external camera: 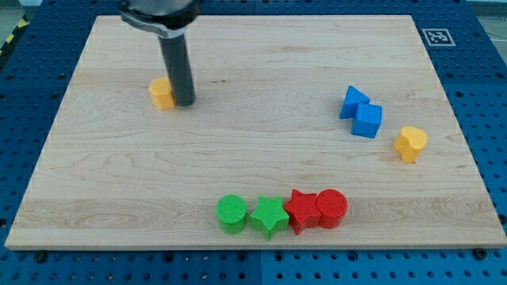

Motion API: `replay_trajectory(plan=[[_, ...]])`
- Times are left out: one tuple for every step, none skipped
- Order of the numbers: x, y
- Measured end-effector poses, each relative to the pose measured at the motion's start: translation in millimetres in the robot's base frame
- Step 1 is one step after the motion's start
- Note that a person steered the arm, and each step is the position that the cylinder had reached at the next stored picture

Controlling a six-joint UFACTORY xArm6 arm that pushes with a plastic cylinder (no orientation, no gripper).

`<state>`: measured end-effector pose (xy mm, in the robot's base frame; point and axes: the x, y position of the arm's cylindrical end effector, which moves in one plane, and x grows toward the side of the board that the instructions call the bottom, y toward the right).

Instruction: Move the yellow hexagon towards up

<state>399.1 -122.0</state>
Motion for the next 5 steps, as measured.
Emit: replay_trajectory(plan=[[11.1,-3.1],[35.5,-7.5],[11.2,-27.5],[-41.1,-49.7],[-41.7,-49.5]])
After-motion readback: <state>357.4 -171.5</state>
